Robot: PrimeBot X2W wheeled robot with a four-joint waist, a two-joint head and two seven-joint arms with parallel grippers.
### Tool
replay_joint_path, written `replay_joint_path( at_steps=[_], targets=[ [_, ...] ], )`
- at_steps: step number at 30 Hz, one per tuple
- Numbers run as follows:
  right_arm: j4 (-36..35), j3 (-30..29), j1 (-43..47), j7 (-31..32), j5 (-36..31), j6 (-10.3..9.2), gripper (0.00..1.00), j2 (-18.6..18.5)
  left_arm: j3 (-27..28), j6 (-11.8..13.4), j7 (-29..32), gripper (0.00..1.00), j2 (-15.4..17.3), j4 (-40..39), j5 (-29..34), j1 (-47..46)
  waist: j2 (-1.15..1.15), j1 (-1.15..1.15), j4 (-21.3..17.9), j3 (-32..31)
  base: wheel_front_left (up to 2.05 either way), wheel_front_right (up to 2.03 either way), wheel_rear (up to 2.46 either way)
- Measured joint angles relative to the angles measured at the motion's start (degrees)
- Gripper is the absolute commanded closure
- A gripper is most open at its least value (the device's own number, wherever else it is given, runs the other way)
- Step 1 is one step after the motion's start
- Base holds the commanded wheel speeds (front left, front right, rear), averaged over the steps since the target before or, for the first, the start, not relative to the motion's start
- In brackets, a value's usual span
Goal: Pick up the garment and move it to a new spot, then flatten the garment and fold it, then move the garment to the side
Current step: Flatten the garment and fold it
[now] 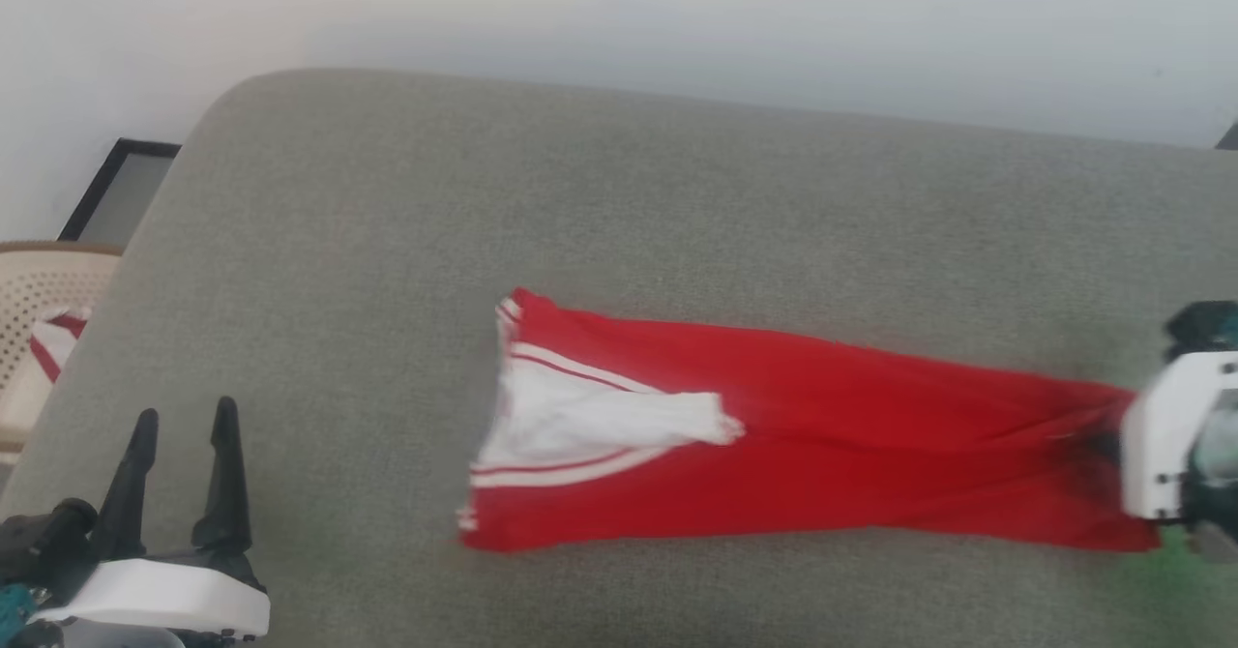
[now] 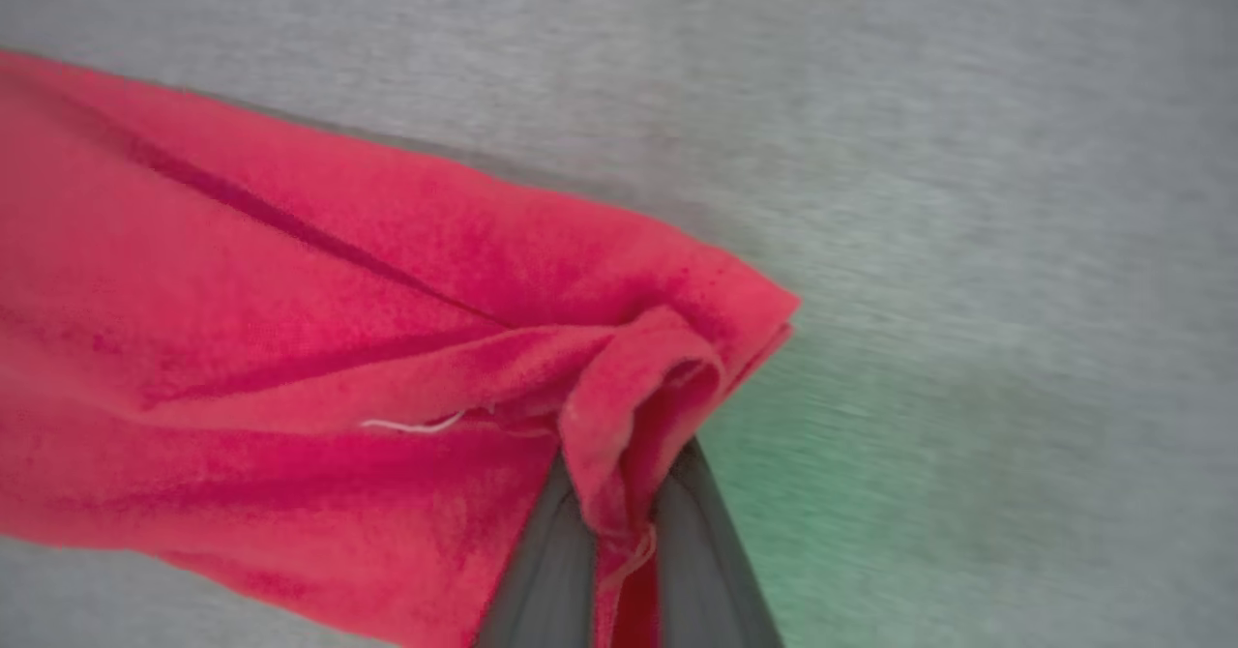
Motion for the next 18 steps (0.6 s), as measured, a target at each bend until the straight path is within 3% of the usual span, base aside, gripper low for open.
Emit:
replay_joint_path(
  at_steps=[12, 18],
  targets=[
    [8.90, -3.54, -2.38, -5.66, -4.53, 0.00, 1.00, -7.71, 4.11, -4.48, -0.01, 0.00, -4.19, 1.86, 4.21, 0.26, 0.00, 0.00, -2.86, -1.82, 0.00, 0.00, 0.00],
    [10.40, -2.55, -2.99, -6.77, -5.79, 0.00, 1.00, -8.93, 4.99, -5.49, 0.00, 0.00, -5.17, 2.55, 5.75, 0.25, 0.00, 0.00, -4.01, -2.69, 0.00, 0.00, 0.00]
  ],
)
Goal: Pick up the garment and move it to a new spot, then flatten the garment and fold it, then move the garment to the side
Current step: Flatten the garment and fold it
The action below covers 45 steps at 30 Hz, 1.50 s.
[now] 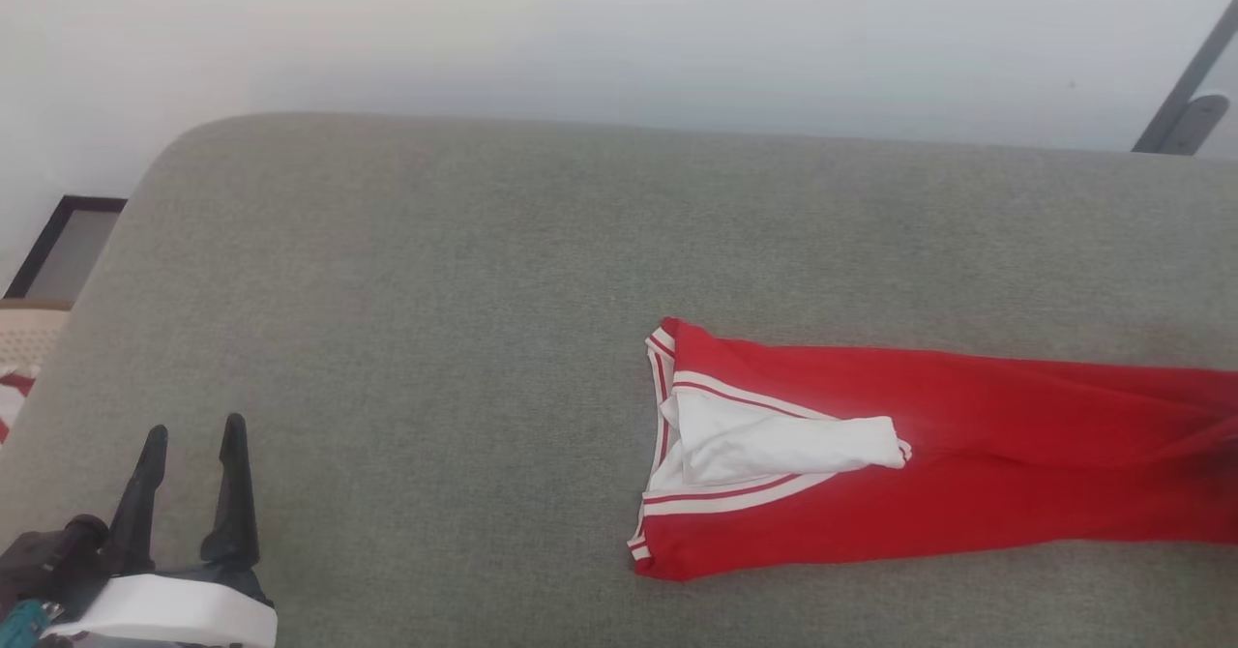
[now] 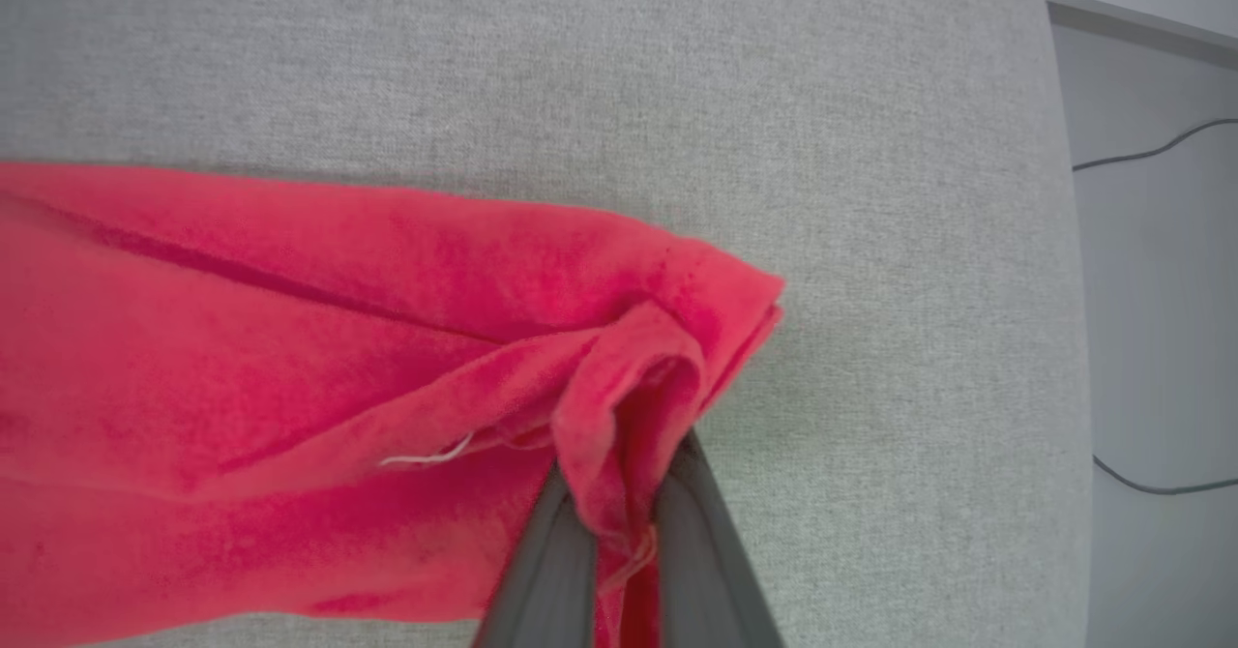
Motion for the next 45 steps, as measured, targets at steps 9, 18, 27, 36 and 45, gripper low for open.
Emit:
replay_joint_path(
  at_steps=[9, 18, 27, 36, 45],
  targets=[
    [-12.84, 3.90, 1.94, 2.58, 10.42, -0.02, 1.00, 2.38, 0.78, -0.79, -0.01, 0.00, -0.87, 0.00, 0.99, 0.01, 0.00, 0.00, -0.77, -0.82, 0.00, 0.00, 0.00],
    [-26.43, 10.87, 3.47, 5.01, 12.99, -0.04, 1.00, 6.00, -0.66, -1.09, 0.00, 0.00, -1.56, 0.88, 1.51, -0.35, 0.00, 0.00, 0.73, -1.07, 0.00, 0.00, 0.00],
    [-25.61, 17.83, 0.21, 4.98, 9.70, -0.04, 1.00, 14.59, -3.34, -1.52, -0.01, 0.00, -1.63, 1.91, 1.93, -2.97, 0.00, 0.00, 3.75, -0.93, 0.00, 0.00, 0.00],
    [-18.57, 24.57, -3.14, 3.23, 7.50, -0.04, 1.00, 20.98, -5.09, -1.67, -0.01, 0.00, -1.99, 2.69, 1.94, -4.08, 0.00, 0.00, 6.42, -0.82, 0.00, 0.00, 0.00],
    [-14.90, 28.81, -6.06, 0.21, 8.48, -0.04, 0.00, 22.26, -4.98, -1.76, -0.01, 0.00, -2.02, 2.59, 1.92, -4.52, 0.00, 0.00, 6.21, -0.46, 0.00, 0.00, 0.00]
  ],
)
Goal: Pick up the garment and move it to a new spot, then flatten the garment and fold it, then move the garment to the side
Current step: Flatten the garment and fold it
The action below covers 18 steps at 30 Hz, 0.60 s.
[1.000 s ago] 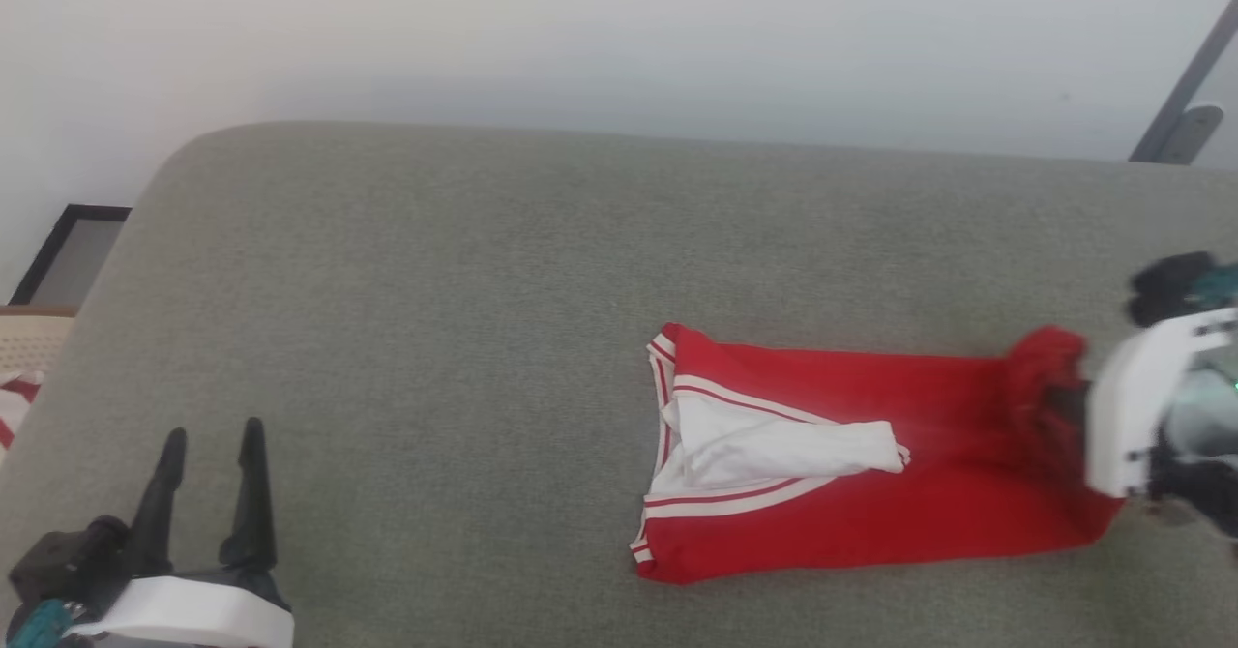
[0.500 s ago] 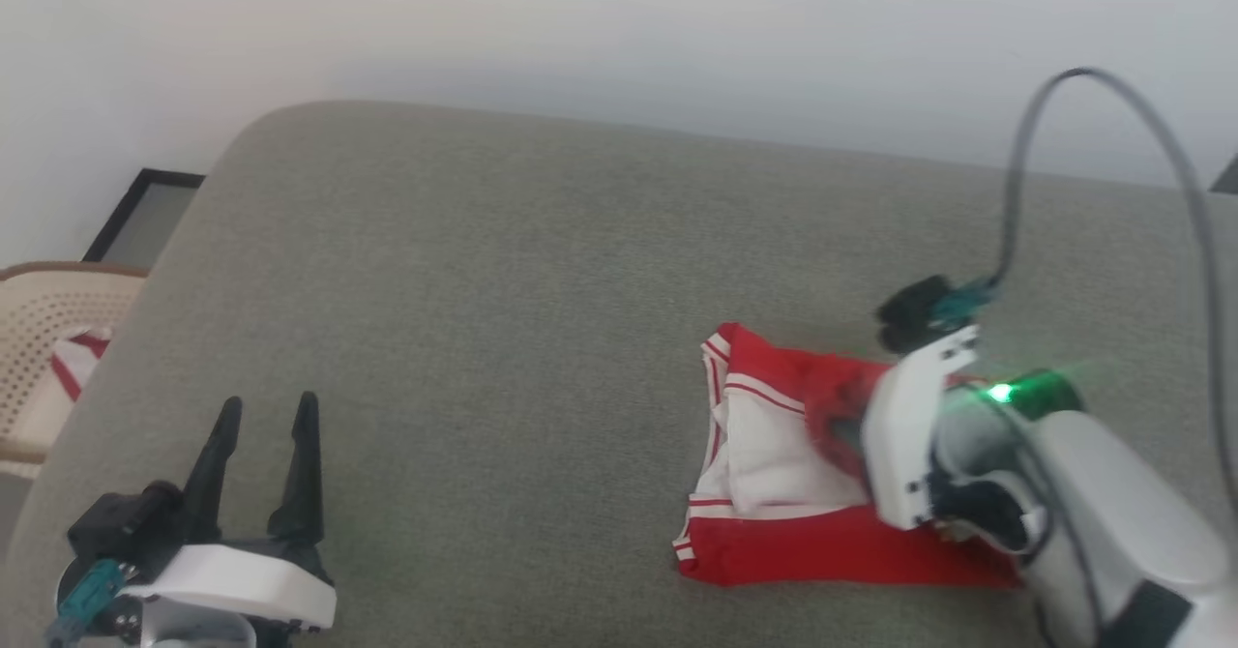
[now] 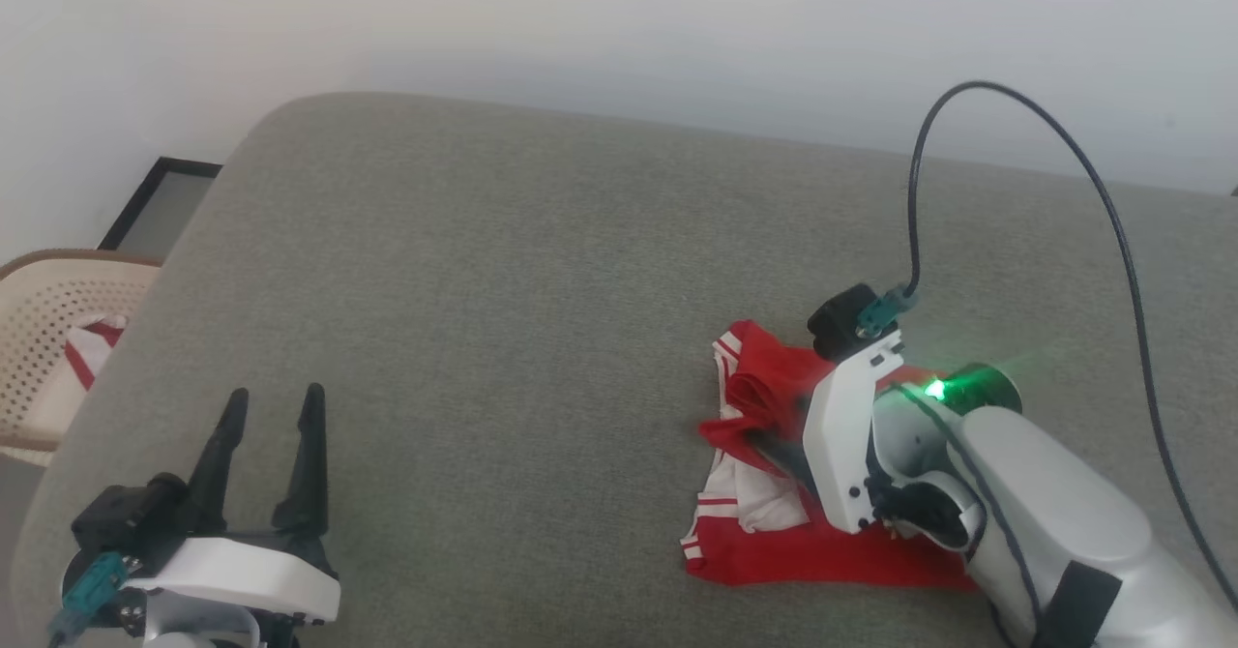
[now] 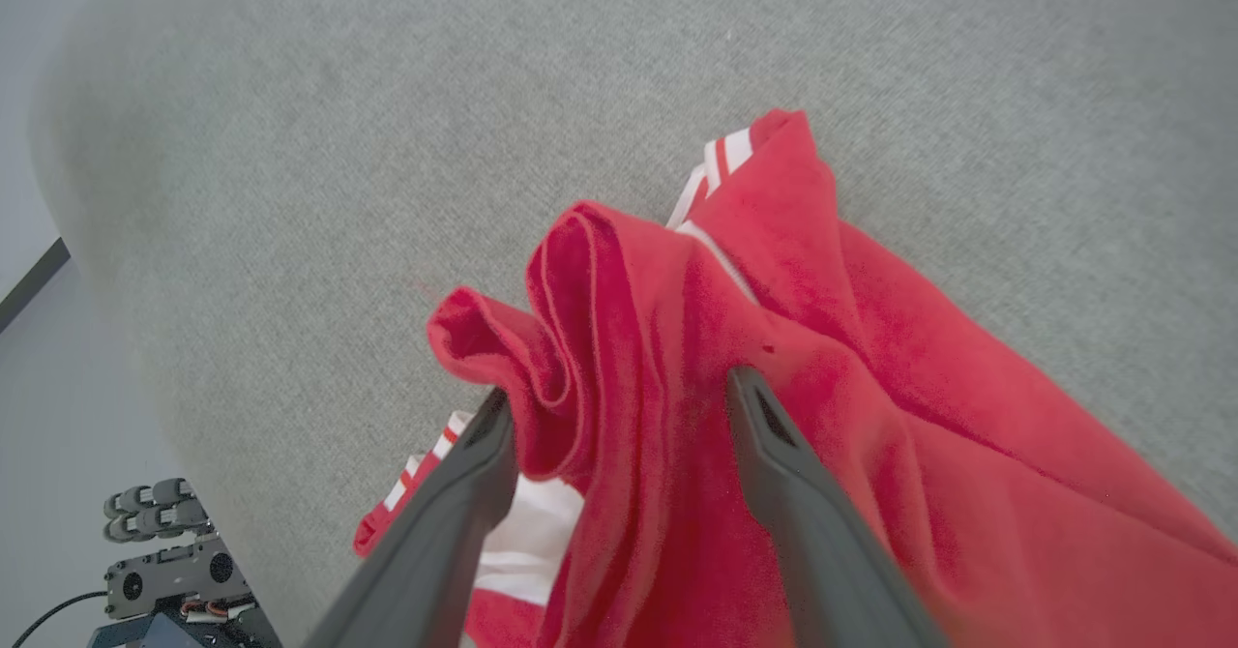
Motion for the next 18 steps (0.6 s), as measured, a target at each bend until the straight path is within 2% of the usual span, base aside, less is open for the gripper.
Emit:
replay_joint_path(
  at_steps=[8, 18],
  targets=[
    [-5.38, -0.35, -1.43, -4.43, 2.93, 0.00, 0.00, -4.05, 2.00, 0.00, 0.00, 0.00, 0.41, -1.00, 0.10, 0.52, 0.00, 0.00, -2.73, -0.29, 0.00, 0.00, 0.00],
    [-10.56, -9.79, 2.01, -14.03, 0.64, -0.02, 0.00, -11.22, 3.71, -0.09, 0.00, 0.00, 1.07, -2.01, 0.58, 1.95, 0.00, 0.00, -7.15, -1.11, 0.00, 0.00, 0.00]
  ],
)
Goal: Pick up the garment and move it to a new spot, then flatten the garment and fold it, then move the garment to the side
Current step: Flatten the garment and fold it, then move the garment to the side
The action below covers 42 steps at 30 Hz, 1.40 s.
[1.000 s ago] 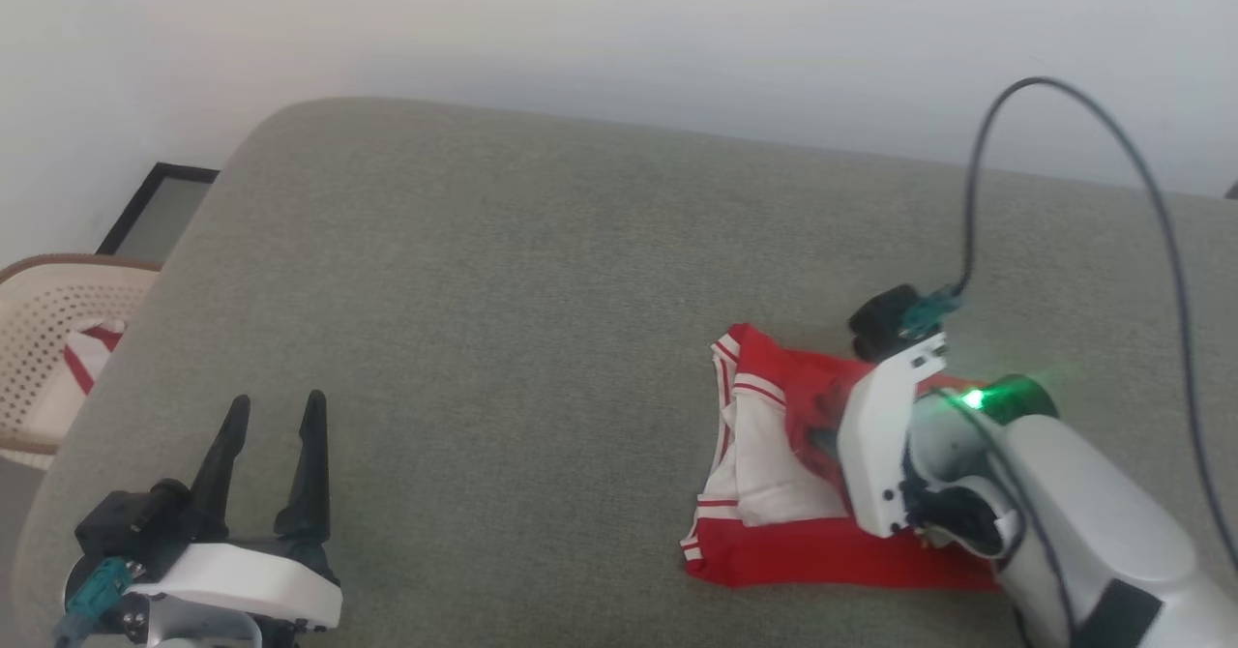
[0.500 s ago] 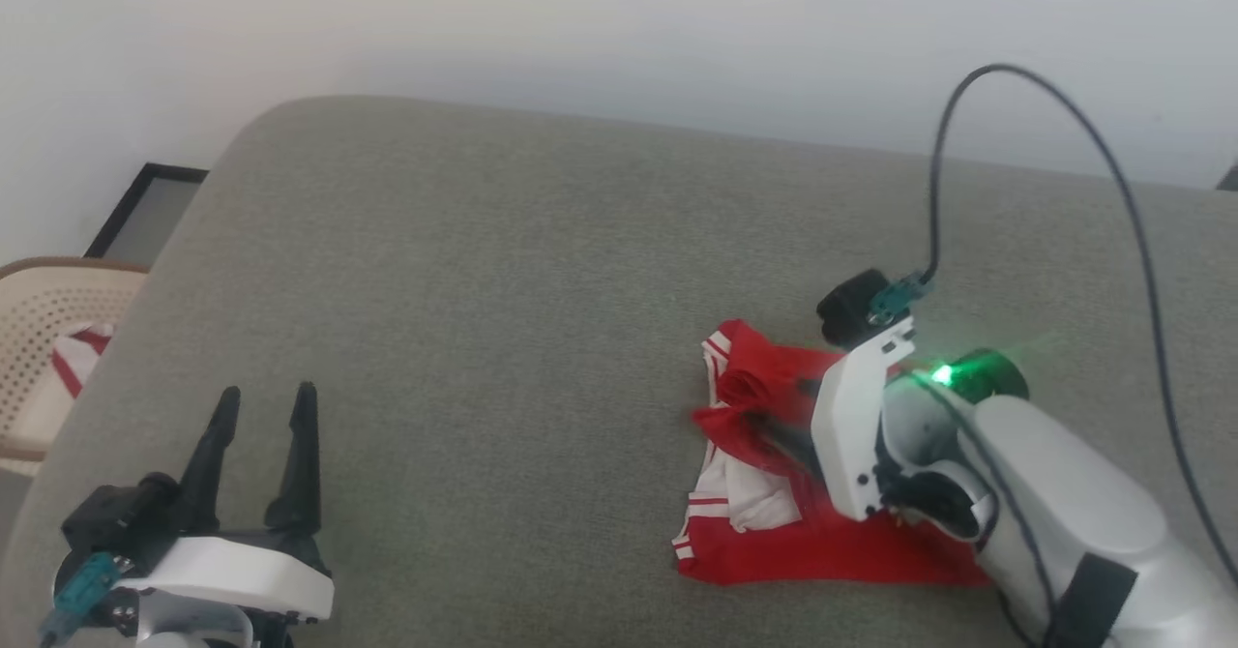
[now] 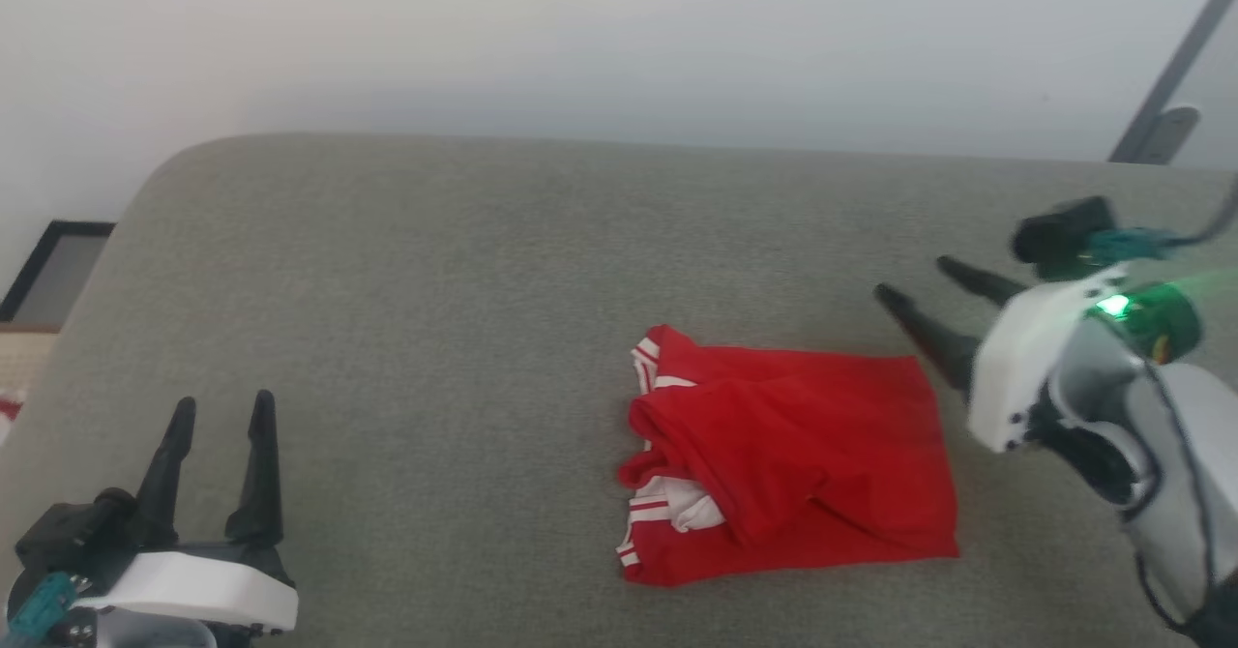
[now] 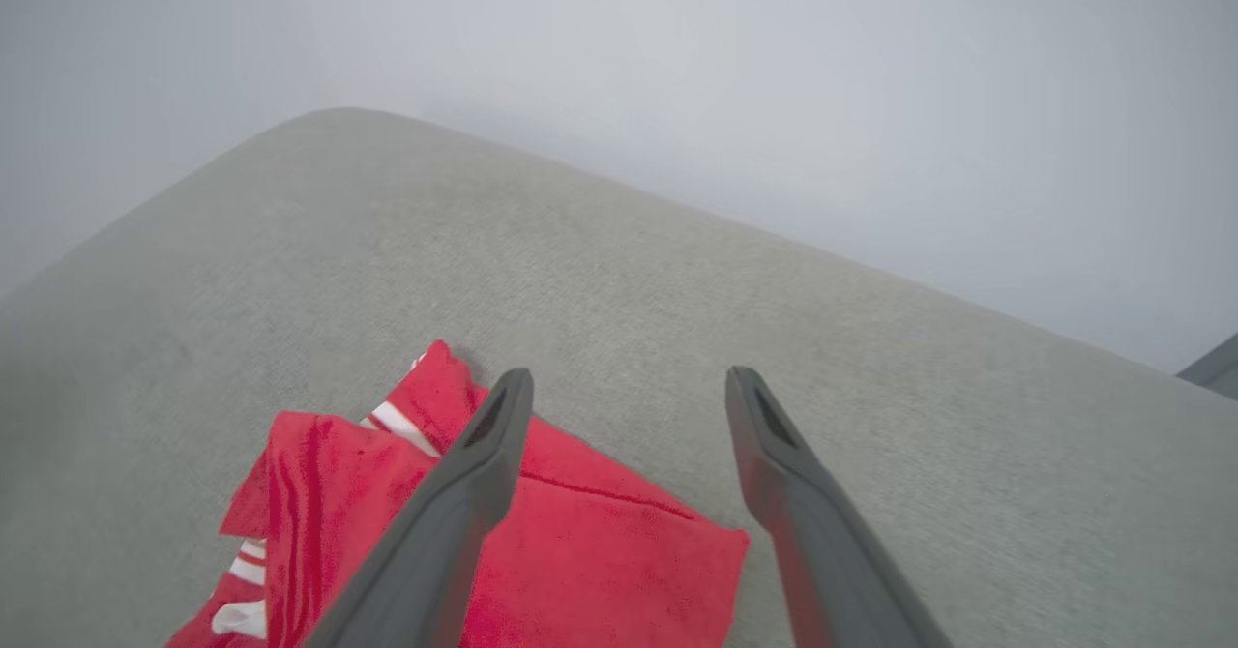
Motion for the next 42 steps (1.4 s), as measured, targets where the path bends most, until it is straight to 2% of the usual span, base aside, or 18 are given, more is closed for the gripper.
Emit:
replay_joint_path(
  at_steps=[8, 18, 27, 42],
  targets=[
    [-0.99, -9.34, 6.71, -9.59, -4.46, 0.00, 0.00, -2.10, 1.75, -0.11, 0.00, 0.00, 0.37, -0.71, 0.59, 1.33, 0.00, 0.00, -3.47, -1.00, 0.00, 0.00, 0.00],
    [-0.94, -18.17, 15.91, -19.04, -7.92, 0.00, 0.00, -0.78, 3.58, -0.16, 0.00, 0.00, 0.60, -1.08, 0.68, 3.03, 0.00, 0.00, -6.17, -2.19, 0.00, 0.00, 0.00],
    [-0.94, -22.46, 21.36, -22.35, -9.33, 0.01, 0.00, 1.19, 4.37, -0.18, 0.00, 0.00, 0.63, -1.01, 0.68, 4.18, 0.00, 0.00, -6.89, -2.88, 0.00, 0.00, 0.00],
    [-2.22, -24.31, 24.00, -22.50, -10.39, 0.01, 0.00, 3.01, 3.98, -0.18, 0.00, 0.00, 0.71, -1.02, 0.67, 4.39, 0.00, 0.00, -6.72, -3.09, 0.00, 0.00, 0.00]
  ],
)
